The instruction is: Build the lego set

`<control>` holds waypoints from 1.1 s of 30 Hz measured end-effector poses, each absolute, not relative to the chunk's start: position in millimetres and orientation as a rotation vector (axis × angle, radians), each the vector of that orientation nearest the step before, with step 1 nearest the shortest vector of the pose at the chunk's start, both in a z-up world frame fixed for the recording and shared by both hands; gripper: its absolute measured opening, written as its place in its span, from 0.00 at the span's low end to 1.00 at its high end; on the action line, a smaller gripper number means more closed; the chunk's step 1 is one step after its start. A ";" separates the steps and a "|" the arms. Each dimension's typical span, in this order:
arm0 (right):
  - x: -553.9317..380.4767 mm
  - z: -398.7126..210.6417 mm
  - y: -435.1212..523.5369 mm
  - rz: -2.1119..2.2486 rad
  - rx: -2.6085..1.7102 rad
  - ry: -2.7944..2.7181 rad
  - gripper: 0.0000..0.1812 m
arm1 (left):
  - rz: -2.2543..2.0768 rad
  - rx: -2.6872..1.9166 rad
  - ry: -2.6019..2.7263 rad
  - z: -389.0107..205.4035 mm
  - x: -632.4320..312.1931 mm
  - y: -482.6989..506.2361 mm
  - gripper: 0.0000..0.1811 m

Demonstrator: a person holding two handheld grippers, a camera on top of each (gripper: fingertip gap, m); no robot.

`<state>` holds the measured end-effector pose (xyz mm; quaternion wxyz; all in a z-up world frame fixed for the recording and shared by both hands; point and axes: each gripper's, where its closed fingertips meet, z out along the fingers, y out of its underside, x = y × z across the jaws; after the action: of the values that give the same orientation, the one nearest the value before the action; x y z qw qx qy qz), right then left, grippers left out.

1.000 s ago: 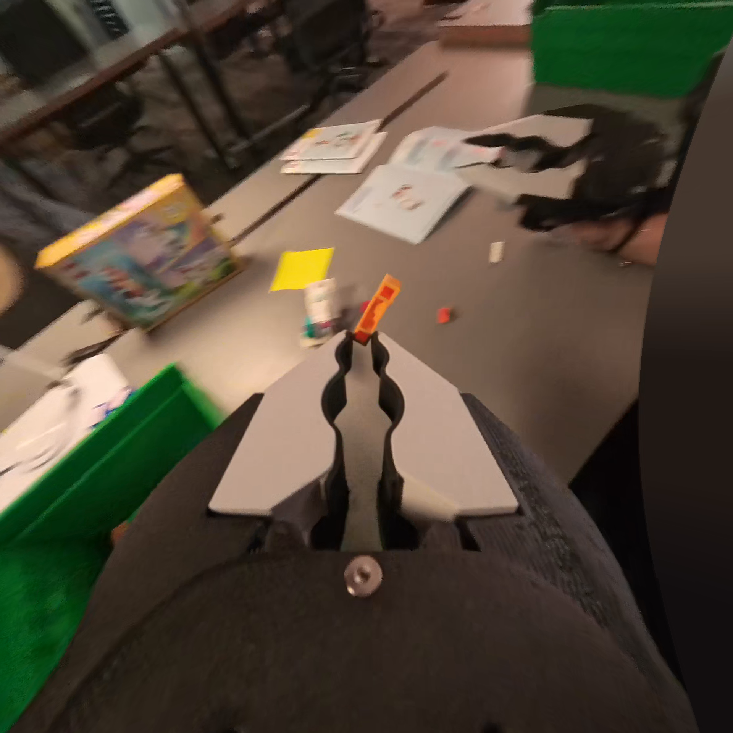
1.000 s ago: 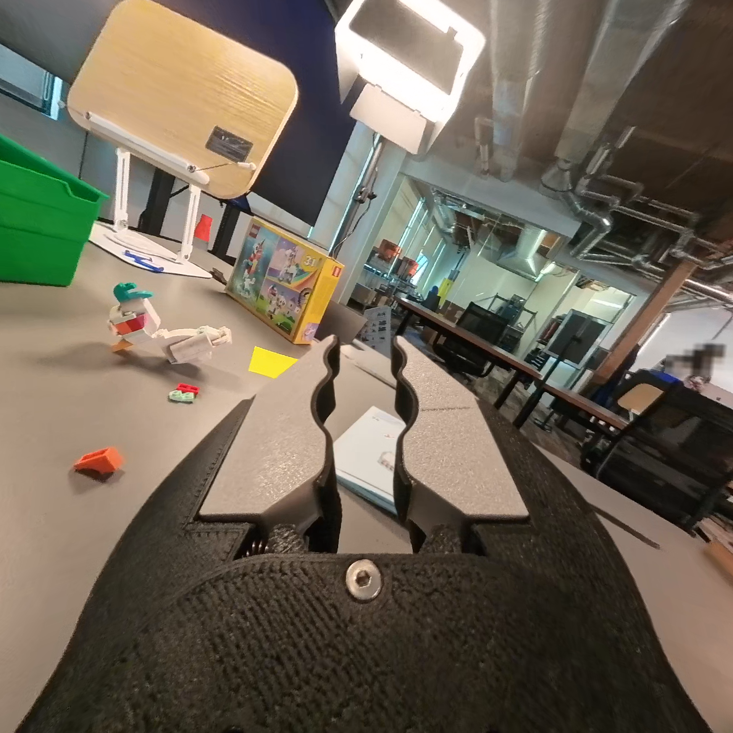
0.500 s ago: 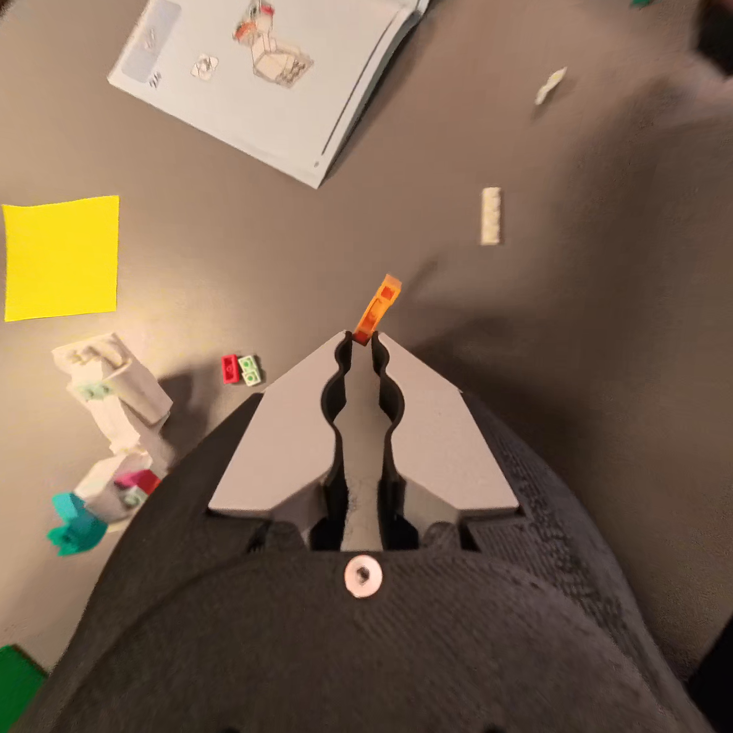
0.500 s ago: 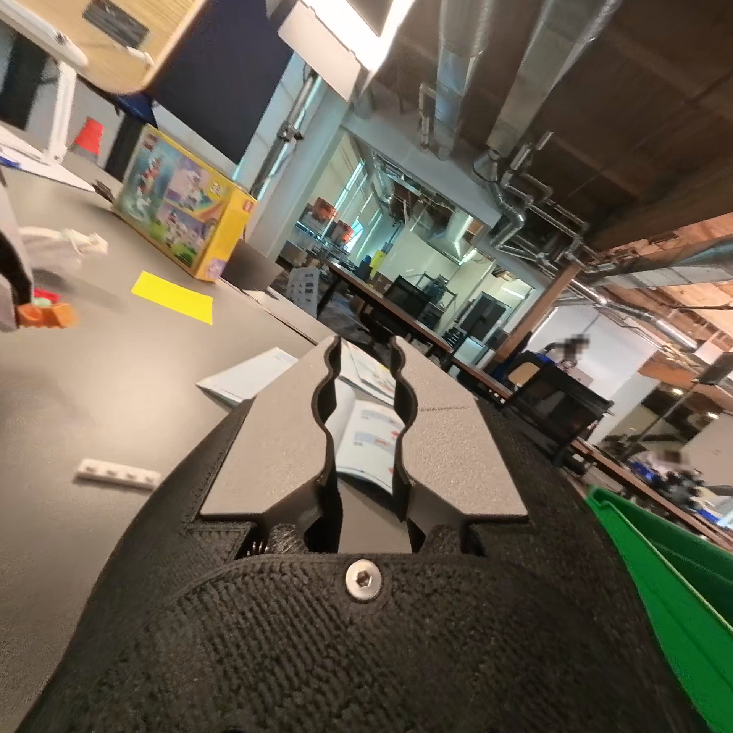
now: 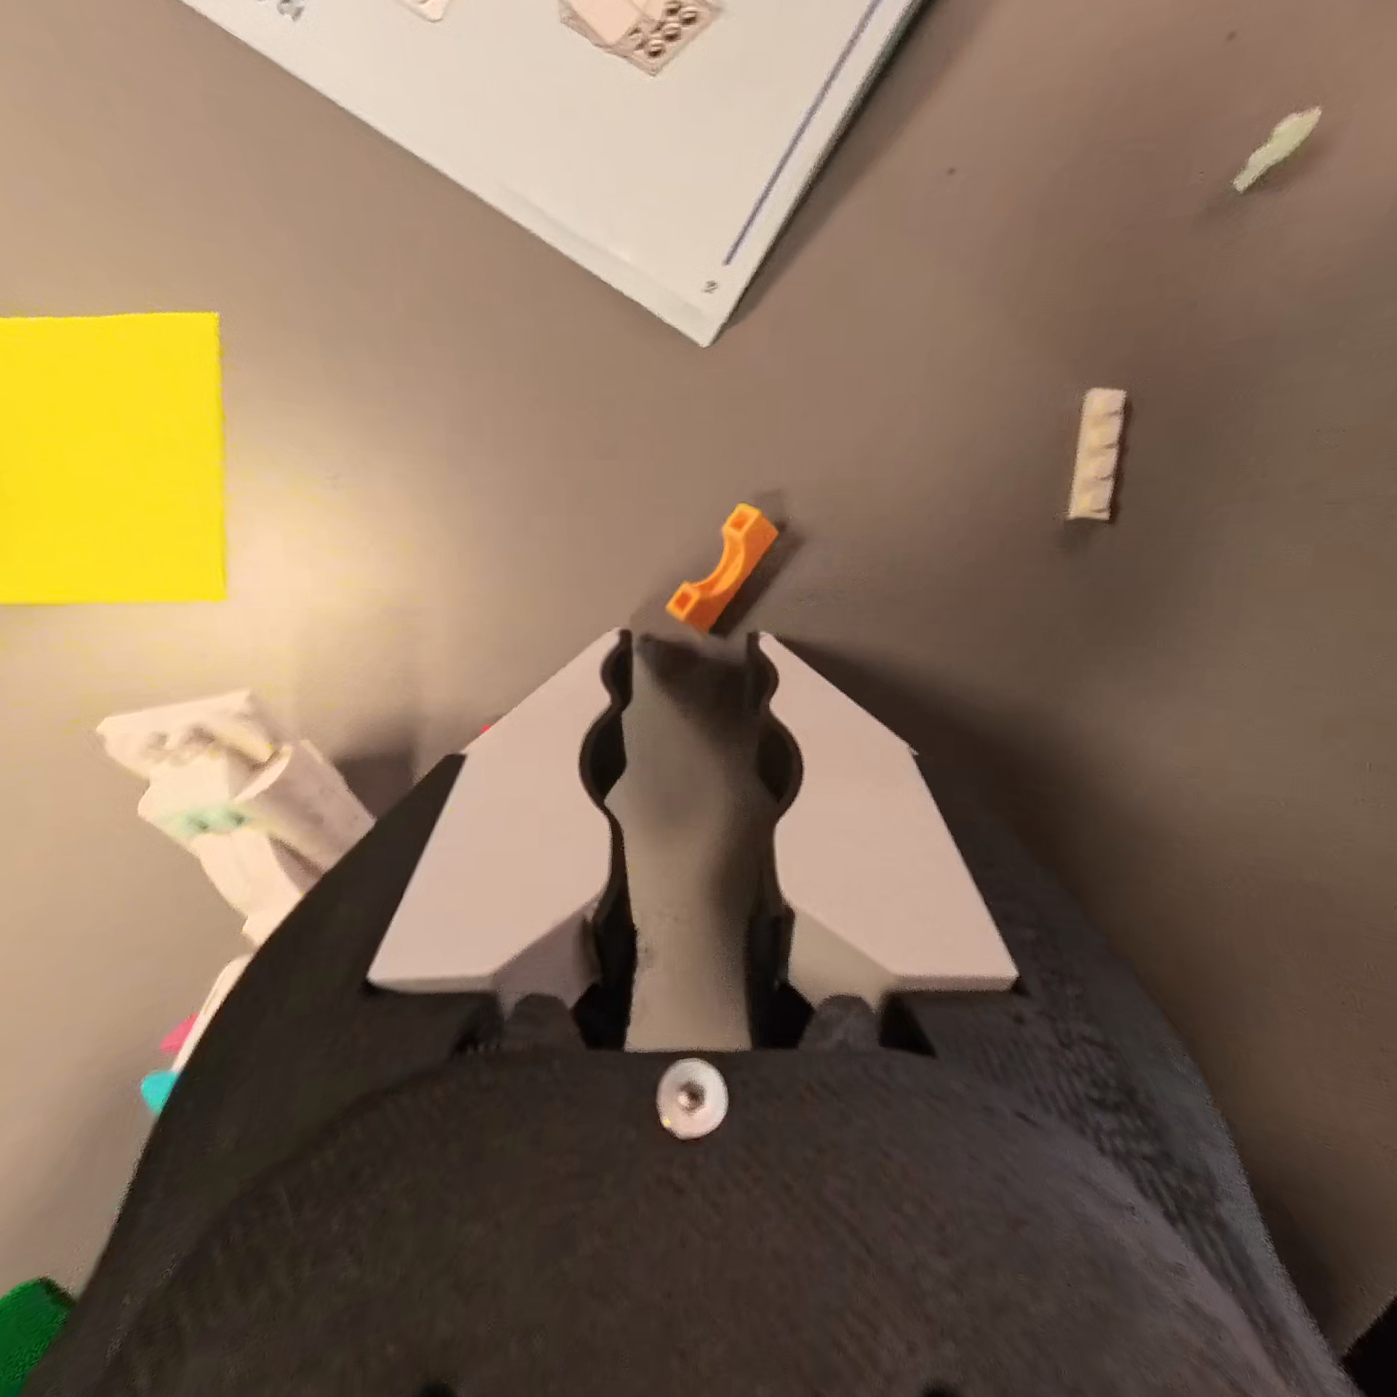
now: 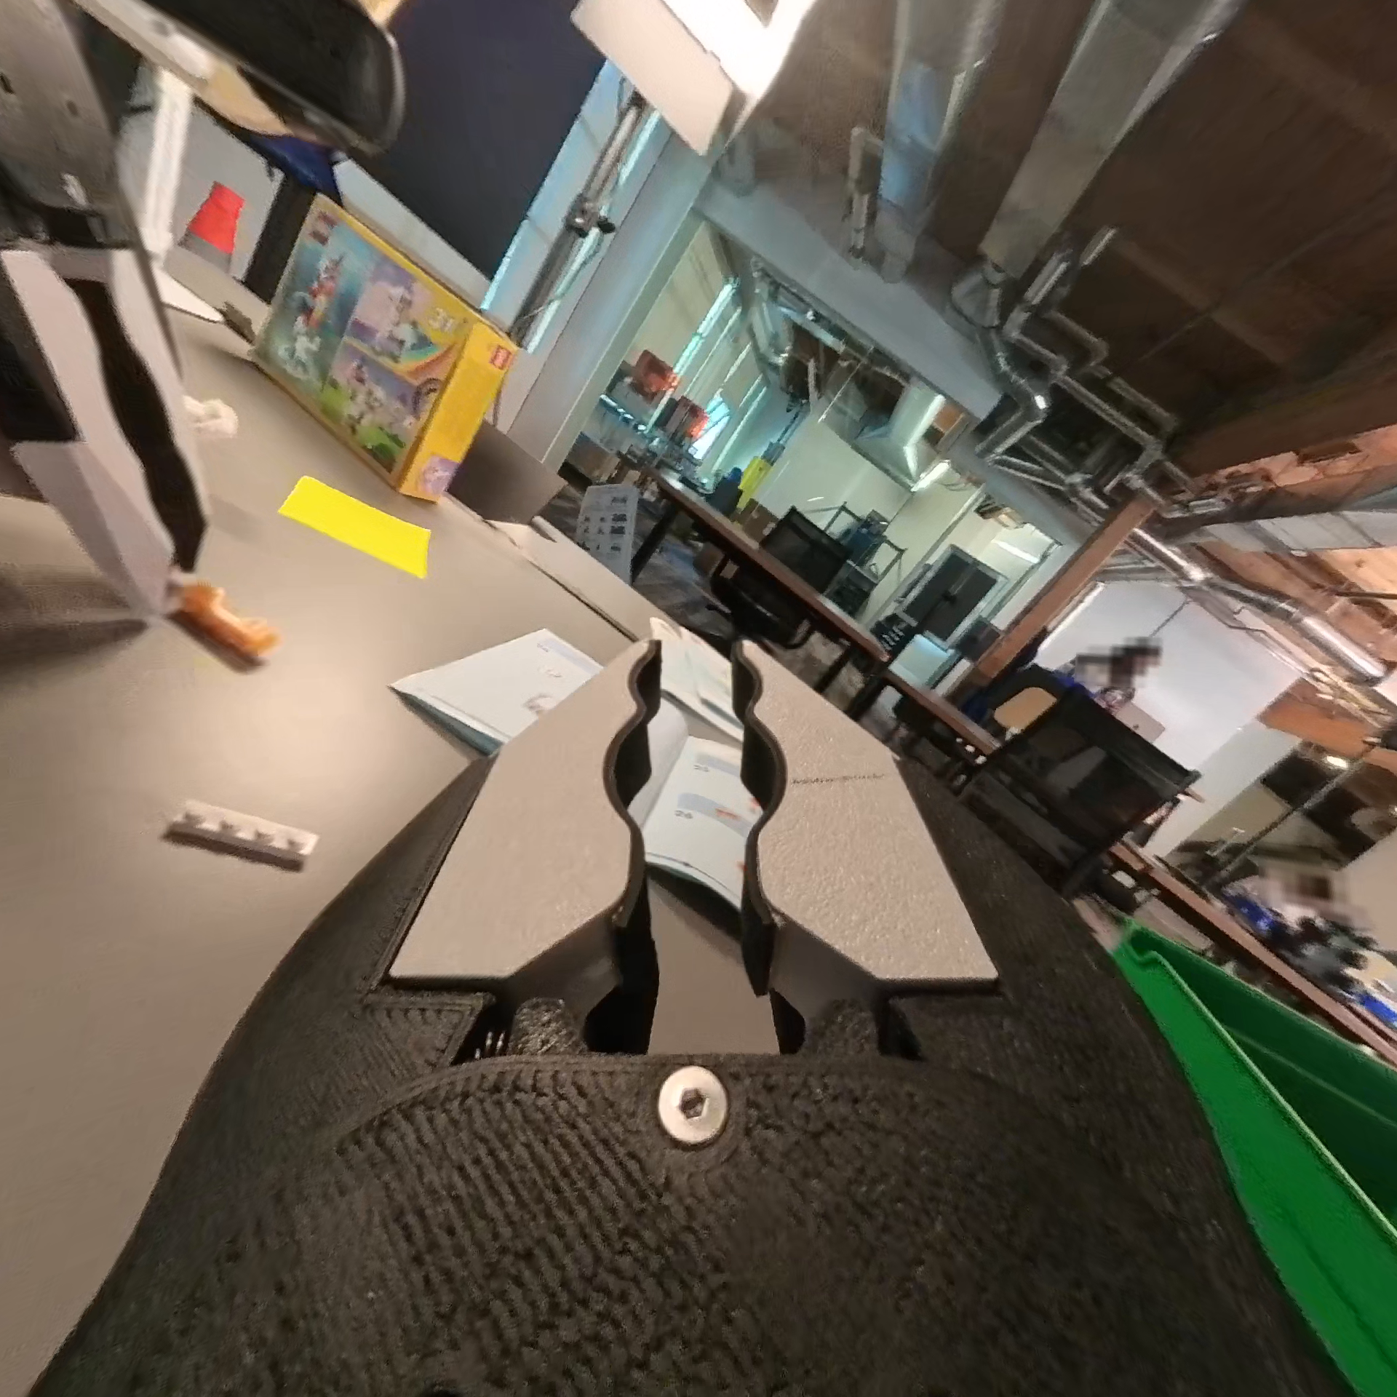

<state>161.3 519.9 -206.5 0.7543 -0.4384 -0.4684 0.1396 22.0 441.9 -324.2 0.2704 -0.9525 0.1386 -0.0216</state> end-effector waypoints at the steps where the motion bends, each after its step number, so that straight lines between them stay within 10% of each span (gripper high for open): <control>1: 158.6 -207.1 516.1 0.326 -0.953 -1.043 0.09 | -0.054 -2.549 0.341 -321.2 18.3 440.4 0.16; 33: 129.3 -320.9 455.8 0.838 -1.234 -2.065 0.03 | -0.274 -2.181 0.549 -290.7 73.4 385.9 0.16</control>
<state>129.3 455.8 -320.9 0.2930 -0.4631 -0.7751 0.3145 73.4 385.9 -290.7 0.4242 -0.8717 0.2194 -0.1095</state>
